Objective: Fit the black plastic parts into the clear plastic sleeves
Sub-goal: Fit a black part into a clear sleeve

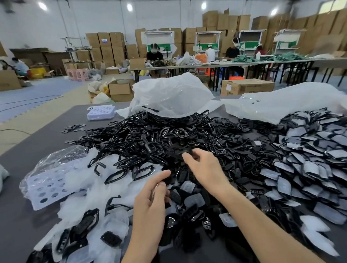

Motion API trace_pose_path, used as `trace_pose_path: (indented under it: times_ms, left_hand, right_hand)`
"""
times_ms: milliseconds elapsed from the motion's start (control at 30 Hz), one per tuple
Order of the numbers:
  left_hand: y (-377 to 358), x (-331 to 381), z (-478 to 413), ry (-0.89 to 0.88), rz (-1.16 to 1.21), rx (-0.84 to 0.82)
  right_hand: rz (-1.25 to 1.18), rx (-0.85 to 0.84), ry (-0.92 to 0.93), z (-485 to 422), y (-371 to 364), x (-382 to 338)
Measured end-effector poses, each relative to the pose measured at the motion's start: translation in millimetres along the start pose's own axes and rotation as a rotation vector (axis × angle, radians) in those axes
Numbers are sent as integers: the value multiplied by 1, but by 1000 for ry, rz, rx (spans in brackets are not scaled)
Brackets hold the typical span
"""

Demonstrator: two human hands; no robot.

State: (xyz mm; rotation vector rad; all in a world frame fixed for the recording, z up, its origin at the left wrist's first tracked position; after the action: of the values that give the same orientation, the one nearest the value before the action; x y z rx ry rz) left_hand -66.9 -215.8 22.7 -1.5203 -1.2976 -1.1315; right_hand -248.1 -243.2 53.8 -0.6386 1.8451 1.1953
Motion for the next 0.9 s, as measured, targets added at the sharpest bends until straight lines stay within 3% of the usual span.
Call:
trace_pose_path:
  times_ms: [133,267,667,800,900]
  left_hand:
    - [-13,9,8,-47,-110,-67]
    - [-27,6,14,-30,-117,-118]
    - [-28,-16,12,151,-8,-122]
    - [-30,-11,16,-103,-362,-96]
    - [-38,-6,25,-268,-557,-193]
  right_hand:
    - [-275,-42,-163,57,29,30]
    - [-426,-33,-200,88,35,45]
    - [-454,-106,-104,91,22,44]
    - [-479,-102,-115,90,18,48]
    - [-520,-39,-129,89,20,50]
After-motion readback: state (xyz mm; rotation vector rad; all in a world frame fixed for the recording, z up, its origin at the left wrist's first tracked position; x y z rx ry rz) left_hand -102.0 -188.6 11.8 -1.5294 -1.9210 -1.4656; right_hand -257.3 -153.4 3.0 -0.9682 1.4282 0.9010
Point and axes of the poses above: each hand's wrist, its own z-axis away from the middle knuckle, its own y-axis out of the back of the hand, x = y × z, the point moved 5 cm from there along -z, towards the middle knuckle
